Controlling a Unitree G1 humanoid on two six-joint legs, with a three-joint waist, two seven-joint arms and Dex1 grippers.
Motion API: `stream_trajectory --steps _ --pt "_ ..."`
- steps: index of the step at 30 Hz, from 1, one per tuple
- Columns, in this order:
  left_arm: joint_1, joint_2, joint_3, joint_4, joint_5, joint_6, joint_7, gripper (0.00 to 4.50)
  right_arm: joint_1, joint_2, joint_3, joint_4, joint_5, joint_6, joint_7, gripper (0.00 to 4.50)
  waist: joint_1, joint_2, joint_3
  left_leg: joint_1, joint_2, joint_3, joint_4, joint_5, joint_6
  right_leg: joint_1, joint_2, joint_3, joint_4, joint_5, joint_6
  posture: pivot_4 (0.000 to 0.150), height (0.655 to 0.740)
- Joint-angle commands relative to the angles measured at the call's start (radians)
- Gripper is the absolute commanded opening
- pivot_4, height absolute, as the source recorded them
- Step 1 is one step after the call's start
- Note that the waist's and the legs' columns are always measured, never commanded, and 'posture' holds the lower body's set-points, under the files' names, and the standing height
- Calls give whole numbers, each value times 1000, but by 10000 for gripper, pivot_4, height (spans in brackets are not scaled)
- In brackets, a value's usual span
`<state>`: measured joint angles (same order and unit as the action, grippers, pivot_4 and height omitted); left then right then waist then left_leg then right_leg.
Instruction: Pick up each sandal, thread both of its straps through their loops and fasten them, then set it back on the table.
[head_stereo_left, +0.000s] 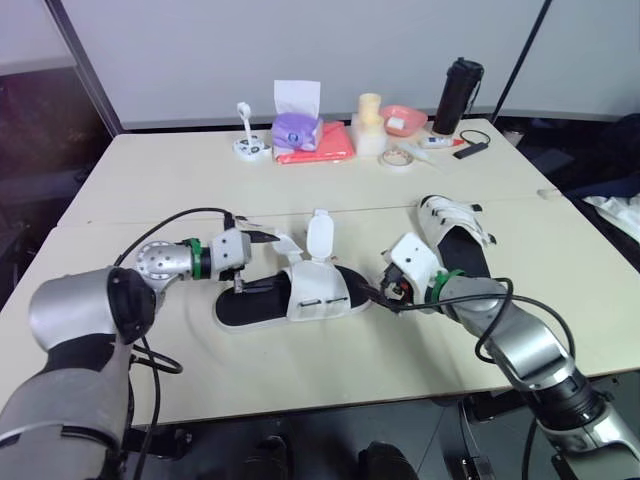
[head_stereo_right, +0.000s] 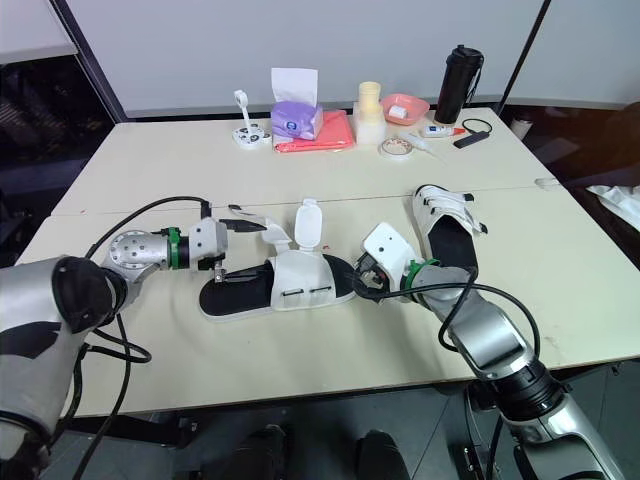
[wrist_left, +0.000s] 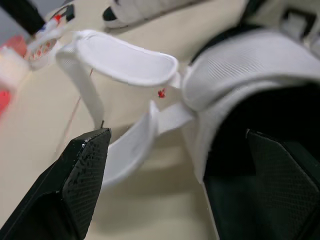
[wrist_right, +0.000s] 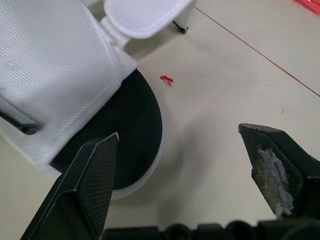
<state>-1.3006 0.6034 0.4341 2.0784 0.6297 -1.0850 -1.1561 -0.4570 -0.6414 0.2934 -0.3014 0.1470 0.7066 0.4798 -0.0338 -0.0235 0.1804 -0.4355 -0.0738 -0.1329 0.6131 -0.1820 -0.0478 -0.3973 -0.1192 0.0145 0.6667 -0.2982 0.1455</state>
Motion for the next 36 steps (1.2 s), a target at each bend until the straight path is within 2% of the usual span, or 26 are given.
stream_trajectory --steps 1,4,6,10,11,24,36 --pt "-1 22 78 16 -91 143 -133 44787 -13 28 -24 -2 -15 -43 18 41987 -9 0 0 0 0 0 0 0 0 0 0 0 0 0 0 1500 7400" --pt "2 29 99 16 -121 232 -218 45000 -10 44 -38 5 -14 -58 35 33059 -14 0 0 0 0 0 0 0 0 0 0 0 1 0 0 1500 7400" --pt "4 36 100 16 -128 289 -274 45000 -9 46 -36 16 -20 -82 53 24016 -14 0 0 0 0 0 0 0 0 0 0 0 1 0 0 1500 7400" --pt "12 52 78 16 -120 383 -344 45000 -10 75 -11 79 -36 -153 82 2985 -15 0 0 0 1 0 0 0 0 0 1 0 1 0 0 1500 7400" --pt "13 57 74 16 -119 395 -354 45000 -8 85 -9 94 -37 -167 88 701 -15 0 0 0 1 0 0 0 0 0 1 0 1 0 0 1500 7400" --pt "4 56 54 16 -124 478 -400 45000 42 147 32 202 -57 -296 206 701 -14 0 0 1 1 0 0 0 0 0 1 0 1 0 0 1500 7400" --pt "-2 31 39 16 -127 475 -364 45000 134 136 28 12 12 -211 313 701 -12 0 0 5 1 0 0 0 0 4 1 0 1 0 0 1500 7400"
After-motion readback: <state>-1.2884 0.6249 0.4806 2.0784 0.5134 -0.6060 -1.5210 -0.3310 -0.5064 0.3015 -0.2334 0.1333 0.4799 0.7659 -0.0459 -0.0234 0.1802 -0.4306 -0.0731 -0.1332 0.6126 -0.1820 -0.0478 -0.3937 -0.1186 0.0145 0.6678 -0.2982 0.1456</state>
